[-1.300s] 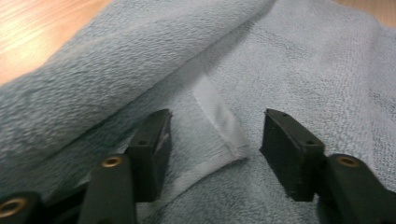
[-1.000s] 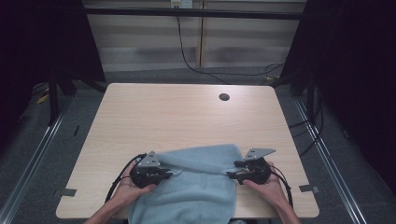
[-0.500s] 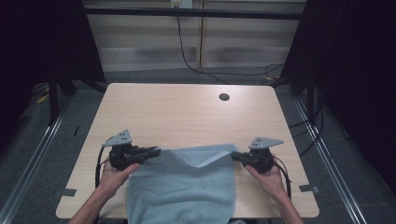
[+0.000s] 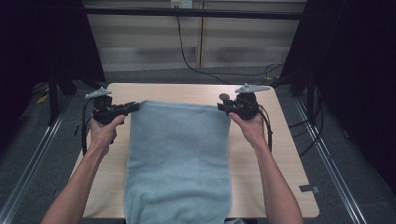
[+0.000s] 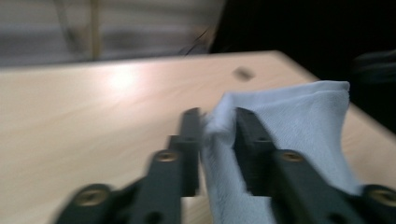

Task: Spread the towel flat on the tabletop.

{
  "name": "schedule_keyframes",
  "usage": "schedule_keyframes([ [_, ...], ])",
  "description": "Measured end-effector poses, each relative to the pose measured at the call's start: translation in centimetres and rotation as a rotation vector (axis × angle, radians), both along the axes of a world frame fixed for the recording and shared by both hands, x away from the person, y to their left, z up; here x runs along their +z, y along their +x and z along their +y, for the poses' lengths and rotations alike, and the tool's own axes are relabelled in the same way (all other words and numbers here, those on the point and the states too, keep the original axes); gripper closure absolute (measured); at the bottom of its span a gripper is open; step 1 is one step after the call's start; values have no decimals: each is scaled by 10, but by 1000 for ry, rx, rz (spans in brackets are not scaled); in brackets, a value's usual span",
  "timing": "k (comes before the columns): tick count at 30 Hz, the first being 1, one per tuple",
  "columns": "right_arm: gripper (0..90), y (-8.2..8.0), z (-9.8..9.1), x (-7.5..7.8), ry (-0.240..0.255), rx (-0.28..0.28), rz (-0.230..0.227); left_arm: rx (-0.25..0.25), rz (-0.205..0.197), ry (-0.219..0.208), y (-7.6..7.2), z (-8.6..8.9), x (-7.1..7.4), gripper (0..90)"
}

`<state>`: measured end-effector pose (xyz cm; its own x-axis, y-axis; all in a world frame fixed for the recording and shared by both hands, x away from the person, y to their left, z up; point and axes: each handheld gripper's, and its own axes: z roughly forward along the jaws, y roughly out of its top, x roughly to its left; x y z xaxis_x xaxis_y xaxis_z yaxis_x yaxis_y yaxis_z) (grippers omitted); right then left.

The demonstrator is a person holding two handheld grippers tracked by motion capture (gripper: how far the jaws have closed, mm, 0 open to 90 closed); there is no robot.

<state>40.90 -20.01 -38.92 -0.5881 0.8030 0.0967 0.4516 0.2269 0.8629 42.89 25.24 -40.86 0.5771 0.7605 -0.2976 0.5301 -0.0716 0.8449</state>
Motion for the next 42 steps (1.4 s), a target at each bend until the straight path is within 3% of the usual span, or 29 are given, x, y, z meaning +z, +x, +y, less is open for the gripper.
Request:
schedule_keyframes([
  [2,550,-1,3,-7,-6,15,28,19,35,-34,-1,7,-11,561],
  [4,541,-10,4,-16,-9,63,54,-7,25,7,-10,13,-17,576],
  [5,542,-16,5,-21,-19,75,70,-65,37,17,-24,16,-23,576],
  [6,542,-16,5,-21,-19,75,70,-65,37,17,-24,16,-23,610],
  [7,558,-29,6,-34,-30,117,113,-93,35,25,-32,16,-26,610],
  [9,596,-44,6,-45,-28,147,141,-156,43,68,-54,14,-38,625],
  [12,634,-72,8,-69,-39,201,190,-201,79,86,-80,8,-60,630],
  [15,647,-91,9,-89,-77,219,231,-224,114,128,-92,-2,-81,611],
  [17,648,-98,5,-100,-71,210,247,-225,96,224,-94,-9,-89,596],
  [19,639,-100,3,-110,-93,219,284,-182,75,271,-93,-13,-92,561],
  [21,643,-98,-1,-112,-73,211,278,-179,90,231,-88,-12,-97,554],
  [24,679,-89,-6,-112,-116,173,244,-176,86,218,-83,-13,-99,559],
  [28,730,-79,-17,-114,-115,130,233,-189,67,221,-76,-23,-100,537],
  [30,730,-79,-24,-113,-133,108,227,-183,77,199,-74,-28,-101,533],
  [35,724,-93,-31,-113,-158,92,215,-208,65,216,-76,-41,-101,490],
  [39,722,-109,-37,-113,-137,101,221,-240,69,207,-79,-43,-101,490],
  [42,713,-121,-41,-113,-111,103,229,-234,76,198,-85,-43,-101,523],
])
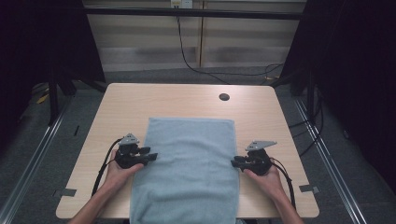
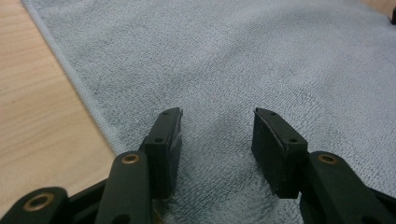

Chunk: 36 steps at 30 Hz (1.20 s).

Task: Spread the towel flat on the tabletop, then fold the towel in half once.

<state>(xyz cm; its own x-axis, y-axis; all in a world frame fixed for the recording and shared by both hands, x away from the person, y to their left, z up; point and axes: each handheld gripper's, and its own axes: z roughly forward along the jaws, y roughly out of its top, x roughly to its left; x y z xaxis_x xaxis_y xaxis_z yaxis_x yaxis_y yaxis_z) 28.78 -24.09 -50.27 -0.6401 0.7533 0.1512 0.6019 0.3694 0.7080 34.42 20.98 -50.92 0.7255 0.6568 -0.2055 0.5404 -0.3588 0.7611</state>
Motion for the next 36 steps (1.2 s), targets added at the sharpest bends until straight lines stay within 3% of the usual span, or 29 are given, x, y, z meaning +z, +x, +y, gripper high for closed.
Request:
schedule_keyframes([
  [4,690,-17,4,1,-4,20,3,-41,11,-11,-13,4,0,523],
  [6,690,-25,3,1,10,26,10,-61,13,4,-21,5,2,523],
  [10,690,-36,3,1,24,35,19,-82,18,32,-36,6,5,522],
  [20,676,-62,6,1,59,68,46,-105,22,35,-72,12,6,521],
  [24,653,-71,12,3,40,82,36,-132,36,38,-83,15,8,518],
  [27,584,-73,15,4,45,93,53,-126,53,32,-82,15,9,509],
  [29,571,-70,17,5,40,93,41,-125,43,20,-78,14,12,493],
  [31,562,-66,18,9,74,94,16,-121,45,-8,-73,14,15,477],
  [36,540,-48,18,17,92,69,-11,-101,30,-22,-59,13,21,458],
])
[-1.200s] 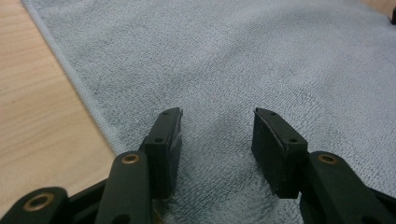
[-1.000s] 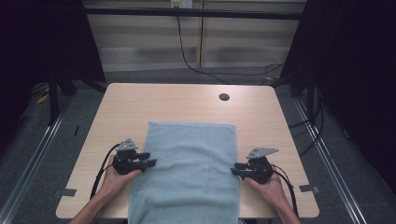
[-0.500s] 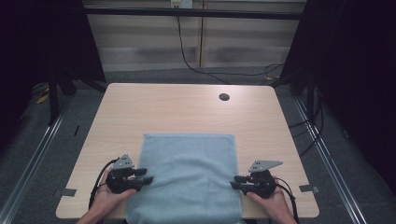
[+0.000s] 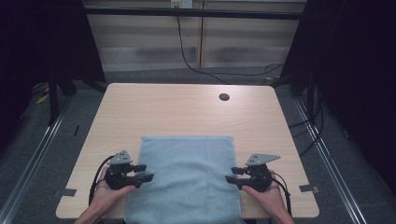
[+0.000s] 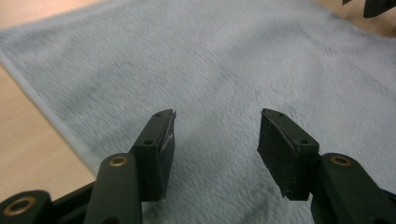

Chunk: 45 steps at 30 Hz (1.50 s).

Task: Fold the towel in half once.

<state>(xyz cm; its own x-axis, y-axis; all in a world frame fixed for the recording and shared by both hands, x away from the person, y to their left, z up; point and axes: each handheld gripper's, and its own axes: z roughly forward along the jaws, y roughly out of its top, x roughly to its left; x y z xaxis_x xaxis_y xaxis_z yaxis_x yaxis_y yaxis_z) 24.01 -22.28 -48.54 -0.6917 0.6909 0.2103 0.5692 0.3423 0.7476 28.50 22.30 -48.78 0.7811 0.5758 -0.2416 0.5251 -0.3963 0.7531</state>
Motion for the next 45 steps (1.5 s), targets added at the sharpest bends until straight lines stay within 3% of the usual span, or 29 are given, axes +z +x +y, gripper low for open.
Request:
schedule_keyframes([
  [6,538,22,-5,11,1,-30,-30,57,-27,-7,22,5,11,457],
  [7,539,26,-6,13,2,-42,-40,70,-47,-6,26,6,13,459],
  [10,538,40,-7,16,20,-59,-48,104,-55,-12,47,7,18,474],
  [13,528,57,-5,17,2,-66,-47,111,-9,-31,67,7,13,479],
  [14,519,63,-5,16,2,-73,-42,102,7,-21,72,5,9,484],
  [16,492,78,-3,11,-12,-82,-27,108,1,22,79,2,2,497],
  [18,484,92,-1,3,-61,-91,-28,115,6,42,81,0,-5,500],
  [21,474,110,0,-1,-54,-112,-28,88,10,80,78,-2,-14,498],
  [27,453,143,-3,-8,-45,-166,-17,100,-3,54,77,1,-17,484],
  [35,438,148,-1,-20,-64,-150,17,95,-5,50,76,1,-17,457],
  [37,436,147,-3,-21,-69,-158,21,92,-18,70,74,-1,-17,452],
  [42,472,137,-4,-25,-89,-144,-38,103,-3,58,74,-1,-17,443],
  [45,584,131,-1,-25,-104,-130,-60,101,15,48,75,2,-16,442],
])
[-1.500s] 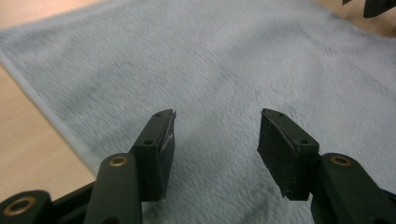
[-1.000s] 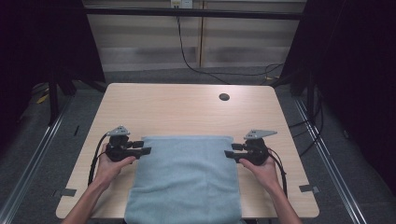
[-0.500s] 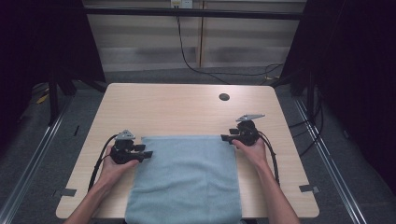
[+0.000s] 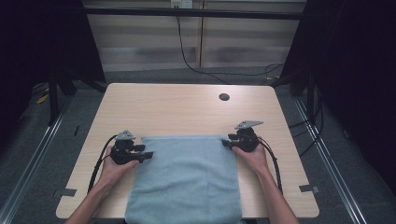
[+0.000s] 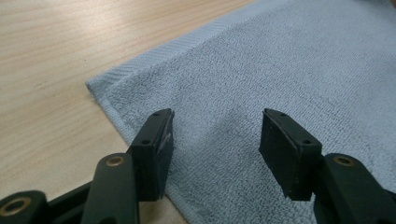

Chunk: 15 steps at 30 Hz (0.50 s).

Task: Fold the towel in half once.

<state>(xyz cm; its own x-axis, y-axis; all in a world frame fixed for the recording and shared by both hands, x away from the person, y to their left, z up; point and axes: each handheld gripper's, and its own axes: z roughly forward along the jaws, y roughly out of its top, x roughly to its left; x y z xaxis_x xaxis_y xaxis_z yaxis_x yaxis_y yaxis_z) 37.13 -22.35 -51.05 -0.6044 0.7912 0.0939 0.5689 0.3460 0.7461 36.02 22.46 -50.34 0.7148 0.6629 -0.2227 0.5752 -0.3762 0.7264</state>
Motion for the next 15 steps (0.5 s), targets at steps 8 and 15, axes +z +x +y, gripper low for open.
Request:
schedule_keyframes([
  [8,838,-3,3,0,54,13,48,56,-32,-7,21,8,12,461],
  [15,839,-13,4,1,47,36,58,78,-43,4,33,6,6,448],
])
